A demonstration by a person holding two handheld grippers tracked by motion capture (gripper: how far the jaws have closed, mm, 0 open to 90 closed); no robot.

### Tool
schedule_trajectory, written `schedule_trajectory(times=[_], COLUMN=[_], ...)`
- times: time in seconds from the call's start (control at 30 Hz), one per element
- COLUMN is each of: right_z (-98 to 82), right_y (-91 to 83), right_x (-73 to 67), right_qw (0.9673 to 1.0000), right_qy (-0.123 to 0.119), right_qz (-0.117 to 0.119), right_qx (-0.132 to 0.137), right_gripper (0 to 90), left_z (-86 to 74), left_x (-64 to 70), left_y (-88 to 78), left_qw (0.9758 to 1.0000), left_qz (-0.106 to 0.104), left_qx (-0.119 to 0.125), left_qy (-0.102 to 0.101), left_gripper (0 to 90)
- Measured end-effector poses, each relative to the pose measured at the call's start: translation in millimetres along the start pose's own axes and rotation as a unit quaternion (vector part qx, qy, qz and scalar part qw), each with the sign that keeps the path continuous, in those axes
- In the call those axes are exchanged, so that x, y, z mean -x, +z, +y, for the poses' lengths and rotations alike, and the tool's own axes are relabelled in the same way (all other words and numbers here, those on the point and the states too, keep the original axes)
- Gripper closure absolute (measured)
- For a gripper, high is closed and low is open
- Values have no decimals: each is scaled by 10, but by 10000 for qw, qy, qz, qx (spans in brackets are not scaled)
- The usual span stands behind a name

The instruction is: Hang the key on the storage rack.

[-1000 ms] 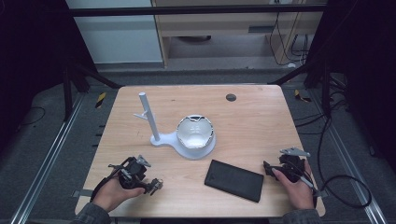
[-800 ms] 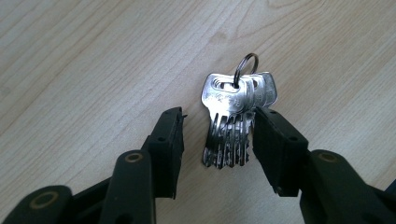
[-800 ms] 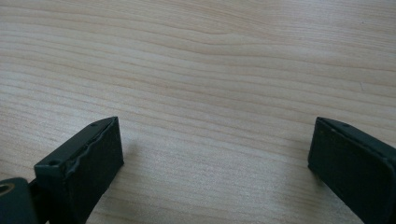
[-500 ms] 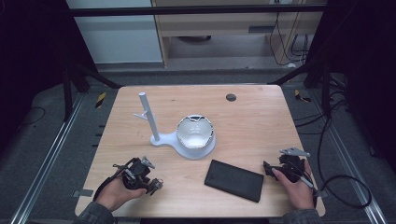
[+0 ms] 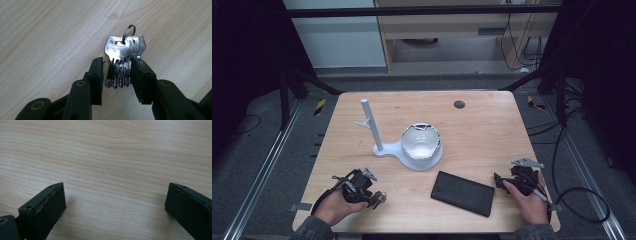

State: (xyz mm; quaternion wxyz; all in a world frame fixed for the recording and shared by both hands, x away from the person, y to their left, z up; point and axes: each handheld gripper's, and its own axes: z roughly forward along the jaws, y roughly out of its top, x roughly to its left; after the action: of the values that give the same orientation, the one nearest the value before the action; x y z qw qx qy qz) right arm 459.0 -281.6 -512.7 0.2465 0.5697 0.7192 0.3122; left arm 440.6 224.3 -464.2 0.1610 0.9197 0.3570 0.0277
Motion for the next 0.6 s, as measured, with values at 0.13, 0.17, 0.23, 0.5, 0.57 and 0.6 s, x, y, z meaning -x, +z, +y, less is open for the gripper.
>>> schedule_trajectory(times=[0.13,0.17,0.23,0.5,0.57,0.6], right_z=[0,0,0,-1,-1,-1], right_y=[0,0,0,0,0,0], right_x=[-1,-1,0,-3,-3,-3], right_qw=[10000,10000,10000,10000,10000,10000], right_qy=[-3,-4,-5,-6,-9,-9], right_qz=[6,5,5,8,7,9], right_qx=[1,1,1,3,2,3], right_gripper=[32,32,32,31,31,31], left_z=[2,3,5,7,6,5], left_x=[3,4,5,18,19,24], left_y=[4,6,9,26,24,25], left_qw=[10000,10000,10000,10000,9999,10000], left_qz=[-13,-16,-24,-48,-38,-39], left_qx=[-18,-21,-38,-64,-68,-73], left_qy=[9,12,23,41,65,55], left_gripper=[627,627,627,653,668,685])
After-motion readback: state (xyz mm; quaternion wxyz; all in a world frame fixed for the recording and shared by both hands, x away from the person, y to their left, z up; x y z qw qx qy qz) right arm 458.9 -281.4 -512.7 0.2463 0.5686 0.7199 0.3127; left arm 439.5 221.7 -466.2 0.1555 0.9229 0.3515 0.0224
